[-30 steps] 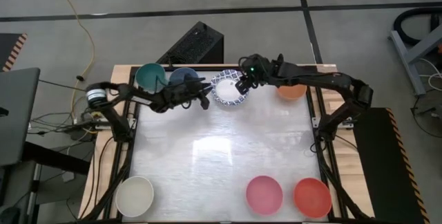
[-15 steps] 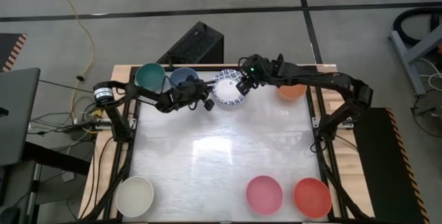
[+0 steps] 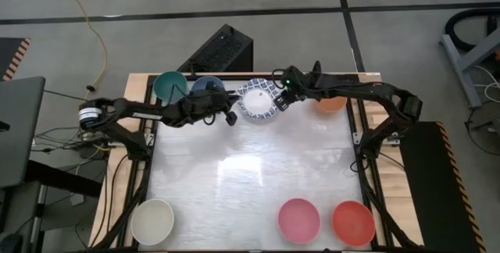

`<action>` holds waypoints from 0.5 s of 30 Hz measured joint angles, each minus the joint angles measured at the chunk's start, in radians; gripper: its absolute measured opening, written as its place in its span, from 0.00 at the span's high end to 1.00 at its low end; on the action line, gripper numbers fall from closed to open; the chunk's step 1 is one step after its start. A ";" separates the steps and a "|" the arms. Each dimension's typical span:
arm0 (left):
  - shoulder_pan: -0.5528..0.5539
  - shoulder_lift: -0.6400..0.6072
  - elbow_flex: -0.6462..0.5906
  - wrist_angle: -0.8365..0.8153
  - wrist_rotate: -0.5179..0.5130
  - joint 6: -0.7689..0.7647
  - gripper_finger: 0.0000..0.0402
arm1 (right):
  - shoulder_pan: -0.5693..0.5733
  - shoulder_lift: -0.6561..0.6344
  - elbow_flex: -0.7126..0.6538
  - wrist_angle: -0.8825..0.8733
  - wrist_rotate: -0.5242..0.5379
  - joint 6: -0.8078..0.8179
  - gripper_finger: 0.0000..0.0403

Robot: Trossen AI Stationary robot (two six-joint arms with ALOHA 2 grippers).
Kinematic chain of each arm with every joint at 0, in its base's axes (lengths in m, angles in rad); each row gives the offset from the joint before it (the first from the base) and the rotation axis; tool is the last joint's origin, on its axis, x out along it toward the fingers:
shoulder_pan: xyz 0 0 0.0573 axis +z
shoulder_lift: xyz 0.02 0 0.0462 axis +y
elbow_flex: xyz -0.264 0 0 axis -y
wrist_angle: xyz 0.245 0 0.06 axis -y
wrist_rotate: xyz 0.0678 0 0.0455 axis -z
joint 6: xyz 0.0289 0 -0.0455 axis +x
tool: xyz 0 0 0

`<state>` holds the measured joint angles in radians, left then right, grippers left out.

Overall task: Nest bowls inside each other
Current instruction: Stack the brown bowl on top of the blue pattern bowl

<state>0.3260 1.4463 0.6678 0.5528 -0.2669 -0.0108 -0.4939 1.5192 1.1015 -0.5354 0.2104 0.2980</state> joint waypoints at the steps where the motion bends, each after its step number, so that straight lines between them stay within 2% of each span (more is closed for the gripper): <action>1: -0.005 -0.027 0.000 -0.030 0.011 0.001 0.99 | -0.001 0.000 -0.003 -0.011 0.000 -0.001 0.67; 7: -0.035 -0.266 0.000 -0.214 0.129 -0.003 0.99 | -0.015 -0.085 -0.007 -0.115 0.021 -0.015 0.72; 11: -0.059 -0.446 0.000 -0.382 0.126 0.007 0.99 | -0.020 -0.165 -0.006 -0.266 0.025 0.021 0.72; 15: -0.072 -0.601 0.000 -0.542 0.123 0.028 0.96 | -0.033 -0.191 -0.006 -0.479 0.031 0.042 0.71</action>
<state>0.2538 0.8452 0.6678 0.0112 -0.1444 0.0170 -0.5271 1.3286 1.0954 -1.0145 0.2410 0.3397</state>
